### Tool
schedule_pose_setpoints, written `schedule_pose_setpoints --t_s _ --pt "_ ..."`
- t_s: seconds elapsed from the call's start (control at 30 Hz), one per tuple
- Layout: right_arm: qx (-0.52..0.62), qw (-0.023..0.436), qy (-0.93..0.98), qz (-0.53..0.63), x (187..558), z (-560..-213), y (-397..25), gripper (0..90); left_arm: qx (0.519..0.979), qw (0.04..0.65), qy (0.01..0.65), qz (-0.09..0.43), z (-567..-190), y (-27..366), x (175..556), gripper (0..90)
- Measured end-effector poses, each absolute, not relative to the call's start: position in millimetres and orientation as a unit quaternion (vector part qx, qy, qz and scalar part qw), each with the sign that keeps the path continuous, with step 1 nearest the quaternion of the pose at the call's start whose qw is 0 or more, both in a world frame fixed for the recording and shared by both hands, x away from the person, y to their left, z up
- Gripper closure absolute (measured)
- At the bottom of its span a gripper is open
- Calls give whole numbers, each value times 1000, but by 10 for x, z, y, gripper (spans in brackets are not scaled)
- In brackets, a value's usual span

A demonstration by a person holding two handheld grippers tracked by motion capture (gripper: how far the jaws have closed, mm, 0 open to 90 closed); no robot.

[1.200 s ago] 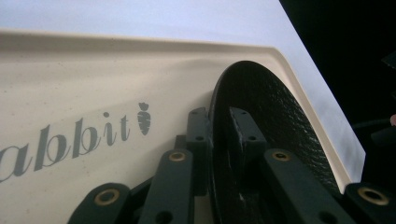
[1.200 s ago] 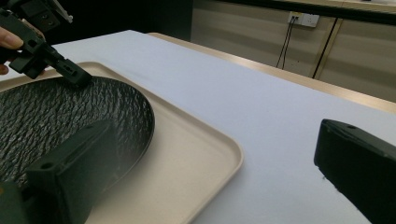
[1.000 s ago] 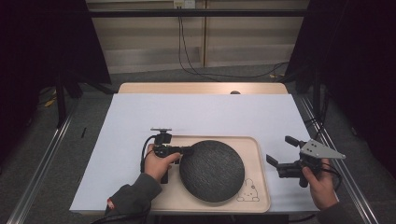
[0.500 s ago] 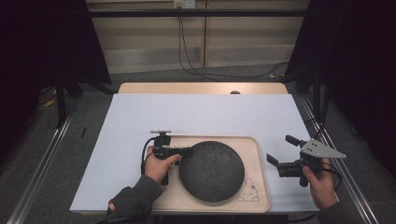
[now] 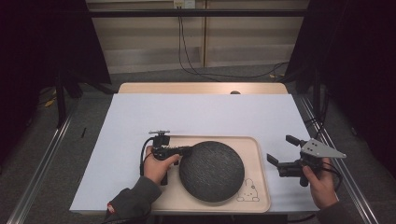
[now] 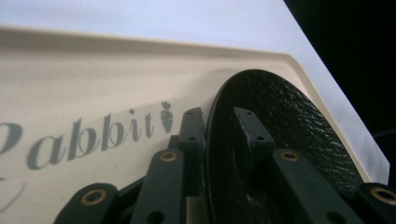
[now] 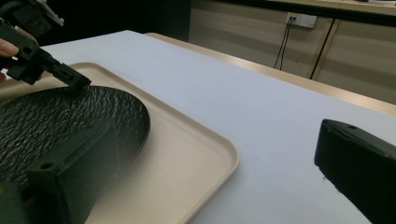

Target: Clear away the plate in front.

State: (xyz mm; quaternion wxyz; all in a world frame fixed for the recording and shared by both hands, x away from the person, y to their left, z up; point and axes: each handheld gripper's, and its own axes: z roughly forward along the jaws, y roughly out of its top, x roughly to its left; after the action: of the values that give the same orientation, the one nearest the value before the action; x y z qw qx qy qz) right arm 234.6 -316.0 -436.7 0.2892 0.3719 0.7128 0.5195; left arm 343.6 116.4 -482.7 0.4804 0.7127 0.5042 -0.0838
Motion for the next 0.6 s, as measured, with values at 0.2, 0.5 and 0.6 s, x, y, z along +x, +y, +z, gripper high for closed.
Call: schedule_pose_setpoints --t_s 0.2,0.5,0.6 --pt "369 285 719 515 2346 -4380 -3147 0 707 489 505 -71 -4744 1232 3425 683" --pt "368 288 720 513 2343 -4381 -3146 0 706 508 491 -46 -4648 1332 3387 583" --pt "368 285 720 515 2343 -4381 -3146 0 711 512 480 -39 -4601 1357 3385 557"
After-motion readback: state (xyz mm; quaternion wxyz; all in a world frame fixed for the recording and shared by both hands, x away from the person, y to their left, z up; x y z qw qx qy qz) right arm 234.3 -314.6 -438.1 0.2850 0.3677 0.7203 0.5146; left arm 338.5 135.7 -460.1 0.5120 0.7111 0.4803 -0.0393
